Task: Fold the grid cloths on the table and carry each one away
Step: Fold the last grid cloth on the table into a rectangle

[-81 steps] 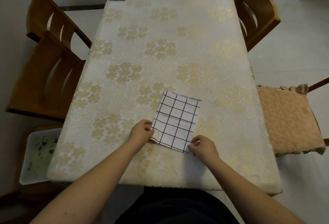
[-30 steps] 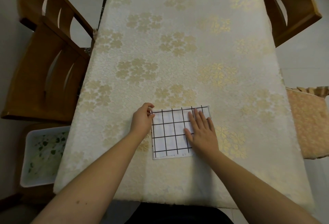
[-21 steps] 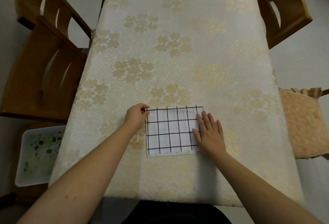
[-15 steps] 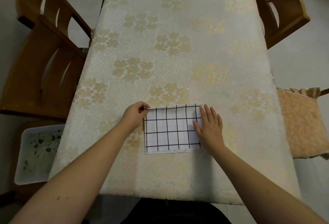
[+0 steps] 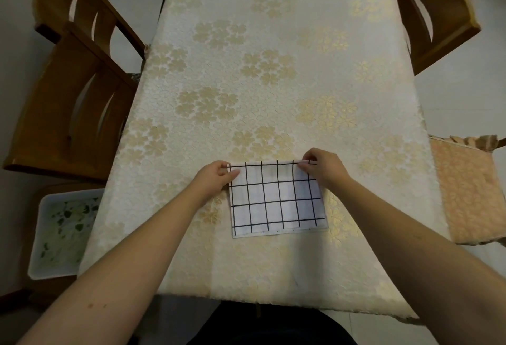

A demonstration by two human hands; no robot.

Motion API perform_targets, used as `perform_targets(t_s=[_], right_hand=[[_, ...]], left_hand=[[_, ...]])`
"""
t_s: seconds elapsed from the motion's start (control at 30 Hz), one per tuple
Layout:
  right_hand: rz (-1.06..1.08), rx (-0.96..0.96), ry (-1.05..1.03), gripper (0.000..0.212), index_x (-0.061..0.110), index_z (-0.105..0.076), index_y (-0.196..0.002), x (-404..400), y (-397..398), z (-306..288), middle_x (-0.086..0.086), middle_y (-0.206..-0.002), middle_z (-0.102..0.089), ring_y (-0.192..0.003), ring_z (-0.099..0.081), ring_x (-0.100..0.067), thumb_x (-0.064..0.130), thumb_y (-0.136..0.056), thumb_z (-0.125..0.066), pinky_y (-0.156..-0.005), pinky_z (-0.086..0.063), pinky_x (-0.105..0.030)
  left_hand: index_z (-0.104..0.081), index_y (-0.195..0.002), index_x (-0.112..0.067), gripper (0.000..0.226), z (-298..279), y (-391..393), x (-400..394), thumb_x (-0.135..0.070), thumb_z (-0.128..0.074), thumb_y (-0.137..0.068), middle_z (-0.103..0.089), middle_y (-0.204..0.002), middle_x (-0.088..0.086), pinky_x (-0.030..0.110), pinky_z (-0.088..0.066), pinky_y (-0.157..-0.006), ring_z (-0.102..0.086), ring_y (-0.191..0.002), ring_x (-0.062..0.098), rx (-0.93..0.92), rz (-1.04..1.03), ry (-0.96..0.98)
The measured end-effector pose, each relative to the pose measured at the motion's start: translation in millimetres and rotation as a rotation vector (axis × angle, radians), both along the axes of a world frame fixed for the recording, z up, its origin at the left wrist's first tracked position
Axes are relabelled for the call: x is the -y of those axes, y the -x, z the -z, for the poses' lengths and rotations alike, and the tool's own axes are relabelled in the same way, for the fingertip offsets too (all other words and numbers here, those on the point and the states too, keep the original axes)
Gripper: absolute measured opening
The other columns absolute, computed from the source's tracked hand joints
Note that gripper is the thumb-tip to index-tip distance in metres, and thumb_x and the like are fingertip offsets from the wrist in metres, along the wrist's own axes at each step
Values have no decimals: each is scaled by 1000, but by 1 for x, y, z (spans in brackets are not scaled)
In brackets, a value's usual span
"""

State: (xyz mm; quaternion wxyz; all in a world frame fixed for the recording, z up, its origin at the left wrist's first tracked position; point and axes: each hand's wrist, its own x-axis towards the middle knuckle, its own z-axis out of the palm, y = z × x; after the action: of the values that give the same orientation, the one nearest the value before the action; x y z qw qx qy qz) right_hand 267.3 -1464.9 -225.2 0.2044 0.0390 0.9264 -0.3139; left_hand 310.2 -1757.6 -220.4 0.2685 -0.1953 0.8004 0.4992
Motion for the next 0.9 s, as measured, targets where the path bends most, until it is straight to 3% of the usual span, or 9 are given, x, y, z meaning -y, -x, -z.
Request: perform_targets(t_s=[0.13, 0.3, 0.5, 0.63, 0.8, 0.9], right_hand=[[81, 7, 8, 25, 15, -65, -103, -12, -7, 3, -1, -96, -64, -88, -55, -15, 35, -87, -70, -71, -40, -27], [50, 86, -35, 40, 10, -66, -109, -20, -12, 4, -7, -102, -65, -93, -58, -23, 40, -83, -74, -71, -42, -31], [87, 49, 27, 40, 14, -63, -115, -27, -29, -1, -2, -96, -65, -81, -59, -18, 33, -82, -75, -58, -38, -23], [154, 39, 64, 41, 15, -61, -124, -26, -50, -1, -2, -95, -61, -81, -56, -18, 32, -88, -69, -70, -40, -27], [221, 39, 192, 15, 14, -69, -93, -26, -73, 2, -8, -76, -66, -73, -62, -26, 28, -92, -63, -60, -42, -29], [324, 92, 364, 14, 15, -71, -89, -33, -83, 11, -11, -82, -72, -78, -70, -26, 26, -92, -63, -74, -57, -39]], left_hand=[[-65, -110, -15, 31, 8, -11, -1, -30, -74, -85, -70, -99, 2, 34, -52, -79, -66, -93, 22, 31, 179, 111], [-67, -102, -13, 17, 5, -17, -11, -19, -72, -87, -64, -77, -2, 22, -44, -64, -59, -76, 14, -56, 125, 134], [-61, -117, -14, 28, -8, -17, -17, -18, -69, -90, -59, -89, 0, 25, -49, -72, -59, -81, 15, -111, -98, -17], [-63, -110, -18, 21, -30, -13, -26, -19, -69, -90, -60, -90, 1, 23, -50, -69, -58, -77, 13, -189, -76, -44], [-66, -96, -17, 9, -53, -12, -51, -18, -70, -88, -62, -83, 0, 18, -50, -62, -56, -65, 9, -270, 26, -40], [-68, -93, -19, 8, -58, -14, -72, -21, -72, -86, -63, -79, -6, 16, -47, -60, -54, -60, 0, -301, 129, 6]])
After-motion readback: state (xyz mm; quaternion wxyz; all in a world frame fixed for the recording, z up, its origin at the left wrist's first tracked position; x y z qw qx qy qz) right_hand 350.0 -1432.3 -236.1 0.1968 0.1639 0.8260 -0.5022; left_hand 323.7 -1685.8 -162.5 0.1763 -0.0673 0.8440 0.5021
